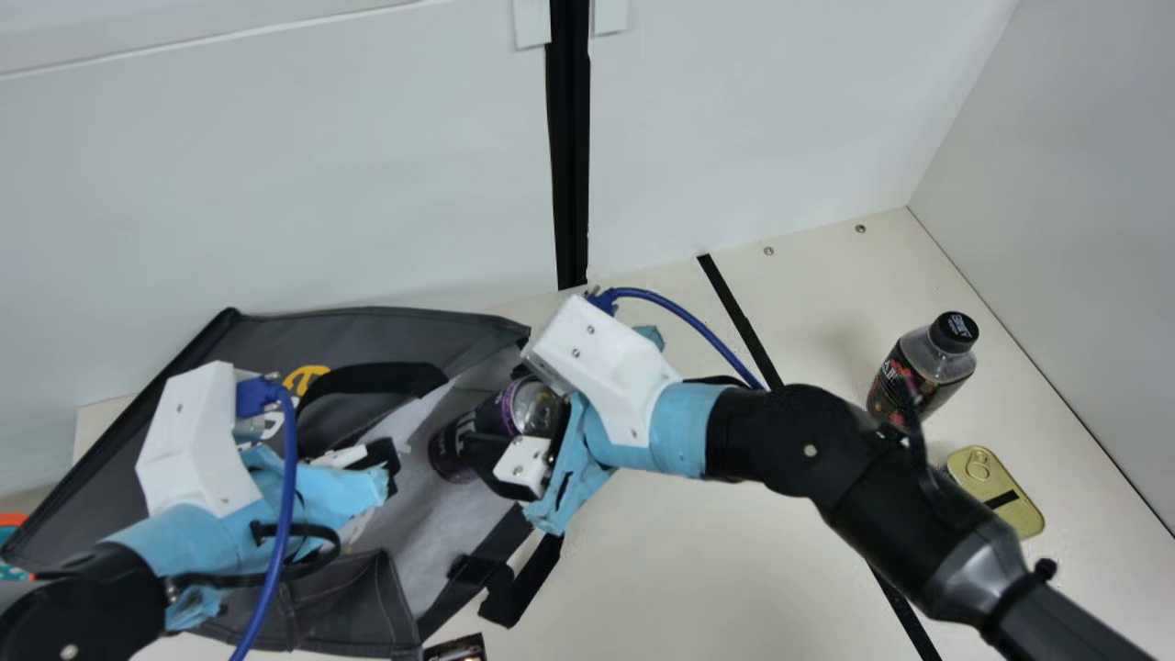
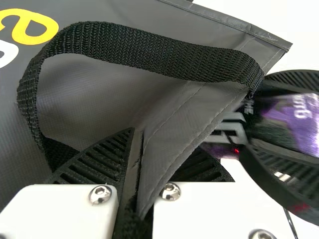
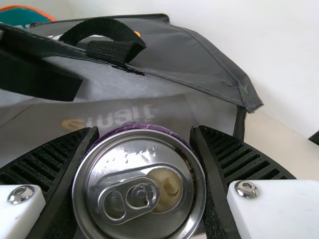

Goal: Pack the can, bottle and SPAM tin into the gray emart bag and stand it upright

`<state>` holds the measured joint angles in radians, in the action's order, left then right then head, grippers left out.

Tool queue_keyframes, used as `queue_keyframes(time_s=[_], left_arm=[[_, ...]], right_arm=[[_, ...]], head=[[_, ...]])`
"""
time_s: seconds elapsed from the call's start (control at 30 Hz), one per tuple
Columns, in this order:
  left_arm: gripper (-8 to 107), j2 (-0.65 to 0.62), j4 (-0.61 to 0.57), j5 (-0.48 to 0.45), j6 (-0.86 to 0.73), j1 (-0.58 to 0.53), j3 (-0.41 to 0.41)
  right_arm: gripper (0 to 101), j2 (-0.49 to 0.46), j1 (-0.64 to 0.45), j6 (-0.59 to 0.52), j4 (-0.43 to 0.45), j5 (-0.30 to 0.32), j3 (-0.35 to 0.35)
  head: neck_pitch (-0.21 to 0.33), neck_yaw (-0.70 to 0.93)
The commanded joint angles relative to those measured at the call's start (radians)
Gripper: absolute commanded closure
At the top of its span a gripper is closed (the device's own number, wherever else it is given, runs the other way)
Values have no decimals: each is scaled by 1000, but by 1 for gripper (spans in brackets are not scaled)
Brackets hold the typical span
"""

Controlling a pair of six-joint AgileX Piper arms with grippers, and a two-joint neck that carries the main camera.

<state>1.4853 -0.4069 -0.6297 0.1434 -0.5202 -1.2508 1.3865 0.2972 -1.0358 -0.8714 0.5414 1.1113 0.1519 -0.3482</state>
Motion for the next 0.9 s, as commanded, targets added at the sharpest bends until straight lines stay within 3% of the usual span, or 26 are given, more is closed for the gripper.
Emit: queue_keyframes(time_s=[0.0, 0.43, 0.87], left_arm=[[107, 0, 0, 0, 0, 0, 0], [107, 0, 0, 0, 0, 0, 0], [107, 0, 0, 0, 0, 0, 0]], right_arm=[[101, 15, 8, -17, -14, -29, -5], [101, 127, 78, -133, -138, -139, 1], [101, 258, 131, -226, -244, -187, 55]], head=[[23, -1], [23, -1], [23, -1]])
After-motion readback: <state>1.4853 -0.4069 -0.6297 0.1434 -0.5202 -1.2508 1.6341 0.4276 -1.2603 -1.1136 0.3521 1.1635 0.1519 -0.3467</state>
